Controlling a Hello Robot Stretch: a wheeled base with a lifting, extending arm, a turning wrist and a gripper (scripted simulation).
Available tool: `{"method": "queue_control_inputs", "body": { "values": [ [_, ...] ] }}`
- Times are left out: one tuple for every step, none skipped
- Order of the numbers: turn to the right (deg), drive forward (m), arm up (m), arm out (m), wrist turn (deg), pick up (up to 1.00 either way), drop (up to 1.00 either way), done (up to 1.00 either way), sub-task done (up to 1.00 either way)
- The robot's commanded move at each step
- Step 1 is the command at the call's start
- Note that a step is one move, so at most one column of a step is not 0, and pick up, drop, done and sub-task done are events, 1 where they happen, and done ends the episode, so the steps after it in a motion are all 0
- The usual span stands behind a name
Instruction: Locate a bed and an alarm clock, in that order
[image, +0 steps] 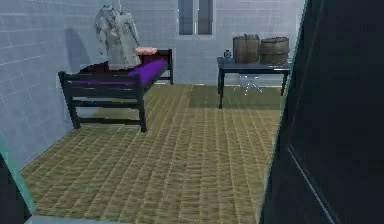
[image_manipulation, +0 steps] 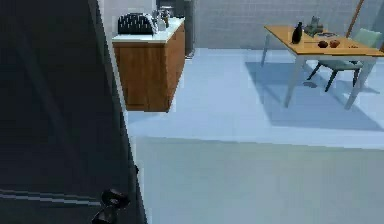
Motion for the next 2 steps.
{"method": "queue_control_inputs", "body": {
  "values": [
    [0.0, 1.00, 0.00, 0.00, 0.0, 0.00, 0.00, 0.00, 0.00],
    [0.0, 1.00, 0.00, 0.00, 0.0, 0.00, 0.00, 0.00, 0.00]
  ]
}}
